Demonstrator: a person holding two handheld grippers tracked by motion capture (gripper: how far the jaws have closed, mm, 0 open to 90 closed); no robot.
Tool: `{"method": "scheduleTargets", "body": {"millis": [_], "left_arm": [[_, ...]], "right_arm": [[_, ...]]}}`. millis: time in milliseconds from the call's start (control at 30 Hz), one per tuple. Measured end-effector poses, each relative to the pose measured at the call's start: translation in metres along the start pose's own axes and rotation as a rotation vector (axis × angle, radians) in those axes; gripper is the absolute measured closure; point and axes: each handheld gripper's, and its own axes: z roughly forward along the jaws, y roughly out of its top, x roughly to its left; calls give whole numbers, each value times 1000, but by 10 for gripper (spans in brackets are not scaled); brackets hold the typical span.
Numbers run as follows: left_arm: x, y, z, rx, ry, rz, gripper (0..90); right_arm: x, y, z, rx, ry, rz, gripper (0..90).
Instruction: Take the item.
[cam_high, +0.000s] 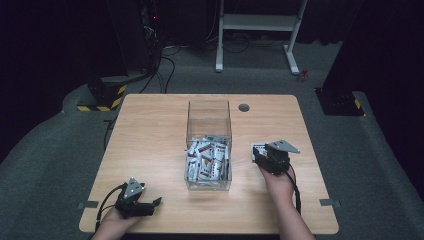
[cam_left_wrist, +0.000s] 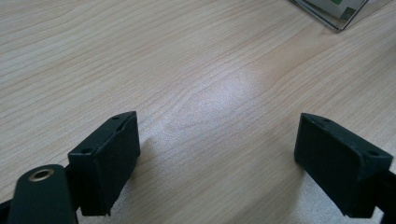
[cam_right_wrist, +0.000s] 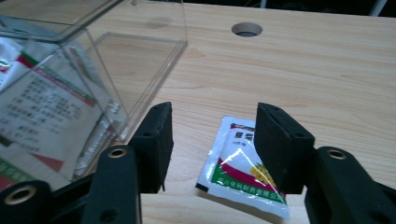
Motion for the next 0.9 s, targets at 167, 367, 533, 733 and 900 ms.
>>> {"method": "scheduleTargets", "body": {"millis": [167, 367, 533, 733, 900], "left_arm": [[0, 0, 0, 0, 0, 0, 145], [0, 0, 0, 0, 0, -1, 146], [0, 0, 0, 0, 0, 0, 146], [0, 0, 0, 0, 0, -1, 146], [0, 0, 0, -1, -2, -3, 146]], "right_arm": [[11, -2, -6, -1, 11, -11, 406], [25, -7, -14, -18, 26, -27, 358], [35, -12, -21, -24, 42, -37, 338], [44, -21, -27, -10, 55, -51, 312], [49, -33, -32, 0, 68, -50, 303]]}}
